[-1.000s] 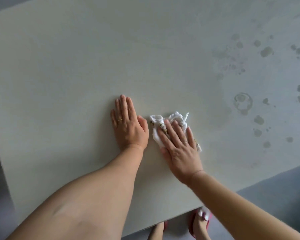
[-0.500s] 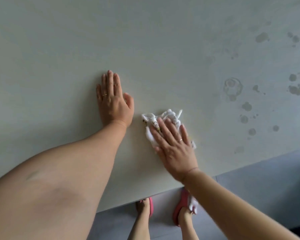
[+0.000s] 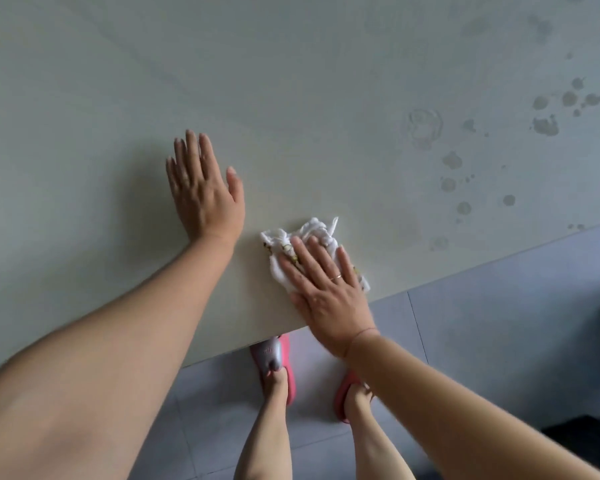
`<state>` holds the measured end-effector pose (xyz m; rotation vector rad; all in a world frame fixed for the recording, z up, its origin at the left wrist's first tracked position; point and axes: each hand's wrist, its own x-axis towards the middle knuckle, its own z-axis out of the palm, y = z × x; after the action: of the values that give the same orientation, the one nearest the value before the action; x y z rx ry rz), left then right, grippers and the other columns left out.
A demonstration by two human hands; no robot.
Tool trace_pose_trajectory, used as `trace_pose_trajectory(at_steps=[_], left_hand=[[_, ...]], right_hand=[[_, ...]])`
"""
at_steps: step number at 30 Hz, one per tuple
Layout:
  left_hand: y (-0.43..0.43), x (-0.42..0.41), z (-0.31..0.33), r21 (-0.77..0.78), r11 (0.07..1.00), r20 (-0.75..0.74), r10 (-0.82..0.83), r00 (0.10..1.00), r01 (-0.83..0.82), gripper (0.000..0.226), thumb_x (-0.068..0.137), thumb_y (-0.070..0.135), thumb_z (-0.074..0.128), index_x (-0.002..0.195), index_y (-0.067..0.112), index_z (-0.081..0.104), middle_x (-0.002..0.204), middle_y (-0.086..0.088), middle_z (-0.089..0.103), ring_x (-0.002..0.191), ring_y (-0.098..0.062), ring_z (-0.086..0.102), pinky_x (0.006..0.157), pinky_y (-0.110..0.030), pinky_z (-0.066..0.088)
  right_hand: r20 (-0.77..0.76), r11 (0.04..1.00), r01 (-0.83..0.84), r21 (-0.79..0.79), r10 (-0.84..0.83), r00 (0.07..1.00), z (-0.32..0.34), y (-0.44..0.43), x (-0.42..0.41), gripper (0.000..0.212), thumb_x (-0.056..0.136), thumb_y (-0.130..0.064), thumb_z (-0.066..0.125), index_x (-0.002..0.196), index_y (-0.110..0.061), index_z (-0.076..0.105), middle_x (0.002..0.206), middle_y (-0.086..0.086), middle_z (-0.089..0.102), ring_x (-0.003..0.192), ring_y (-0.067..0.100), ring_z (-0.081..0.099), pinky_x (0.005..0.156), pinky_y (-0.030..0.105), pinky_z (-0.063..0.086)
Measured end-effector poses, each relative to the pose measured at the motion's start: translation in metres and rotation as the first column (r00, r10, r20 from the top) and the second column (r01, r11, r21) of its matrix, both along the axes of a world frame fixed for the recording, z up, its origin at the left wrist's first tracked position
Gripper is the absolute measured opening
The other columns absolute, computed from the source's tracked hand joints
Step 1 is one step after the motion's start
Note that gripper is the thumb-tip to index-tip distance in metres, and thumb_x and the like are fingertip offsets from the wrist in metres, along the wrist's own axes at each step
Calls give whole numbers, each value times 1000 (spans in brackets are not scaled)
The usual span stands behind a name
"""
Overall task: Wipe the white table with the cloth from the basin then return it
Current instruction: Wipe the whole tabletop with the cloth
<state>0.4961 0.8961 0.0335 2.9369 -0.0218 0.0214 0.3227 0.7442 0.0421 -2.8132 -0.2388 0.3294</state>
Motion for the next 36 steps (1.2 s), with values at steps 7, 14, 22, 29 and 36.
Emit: trace_pose_trajectory(at_steps=[7, 14, 22, 29, 36], left_hand=[[-13, -125, -4, -57, 994, -59, -92, 994, 89, 58, 93, 29, 35, 144, 2, 35, 152, -16, 30, 141, -34, 28, 114, -46, 21], [-13, -127, -9, -52, 996, -69, -75, 995, 72, 64, 83, 21, 34, 144, 4, 35, 152, -15, 31, 142, -32, 27, 115, -44, 20], [-13, -127, -11, -28, 996, -43, -87, 995, 86, 61, 88, 24, 33, 145, 4, 33, 153, -16, 29, 142, -33, 25, 116, -45, 19], [-16, -128, -8, 7, 998, -67, -67, 996, 67, 61, 87, 23, 32, 145, 2, 32, 154, -16, 27, 143, -34, 23, 116, -48, 20], [-35, -121, 3, -14, 999, -23, 35, 999, -35, 59, 81, 17, 39, 136, -3, 44, 148, -20, 37, 139, -37, 31, 116, -50, 16]], right_hand=[[-39, 905, 423, -53, -425, 904, 0, -73, 4, 53, 98, -44, 18, 149, -36, 13, 158, -9, 4, 147, 13, -3, 118, 41, -7], [-42, 981, 189, 34, -187, 981, 7, 32, -44, 55, 92, -30, 37, 147, -28, 29, 157, -4, 13, 146, 24, 11, 116, 48, 3], [-51, 912, 393, -122, -401, 915, 4, -127, -26, 55, 95, -46, 21, 148, -33, 12, 158, -7, 5, 146, 11, -2, 117, 40, -9], [3, 977, 213, 1, -213, 977, 3, -44, -40, 52, 96, -36, 36, 147, -30, 28, 157, -7, 13, 146, 19, 9, 117, 48, -1], [-16, 959, 246, -140, -251, 968, -4, -180, -19, 57, 95, -46, 22, 149, -32, 12, 158, -3, 15, 145, 12, 5, 117, 44, 1]])
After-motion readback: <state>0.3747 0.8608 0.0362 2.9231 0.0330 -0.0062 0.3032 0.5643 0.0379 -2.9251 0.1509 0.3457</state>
